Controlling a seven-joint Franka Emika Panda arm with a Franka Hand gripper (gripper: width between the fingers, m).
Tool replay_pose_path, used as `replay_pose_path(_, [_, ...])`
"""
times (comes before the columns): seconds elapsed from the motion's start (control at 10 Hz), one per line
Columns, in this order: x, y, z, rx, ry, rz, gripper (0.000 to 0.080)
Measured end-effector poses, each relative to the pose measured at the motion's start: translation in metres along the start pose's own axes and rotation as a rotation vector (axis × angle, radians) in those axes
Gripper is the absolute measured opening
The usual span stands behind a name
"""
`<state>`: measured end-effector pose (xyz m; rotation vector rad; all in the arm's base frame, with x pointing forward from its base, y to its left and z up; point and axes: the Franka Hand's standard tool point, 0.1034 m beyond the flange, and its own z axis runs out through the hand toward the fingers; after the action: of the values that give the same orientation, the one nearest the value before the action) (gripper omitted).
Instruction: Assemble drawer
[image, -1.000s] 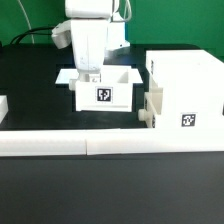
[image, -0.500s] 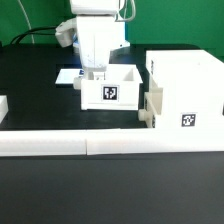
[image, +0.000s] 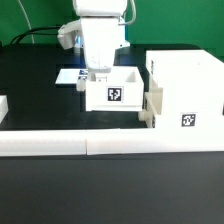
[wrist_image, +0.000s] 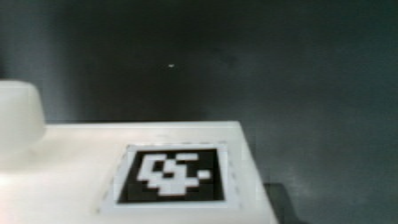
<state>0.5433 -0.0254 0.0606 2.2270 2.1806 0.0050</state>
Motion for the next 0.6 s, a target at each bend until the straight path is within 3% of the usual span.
replay_pose_path(0.6, [0.0011,-0.0002,-0.0004,0.011,-0.006,-0.007,0.0042])
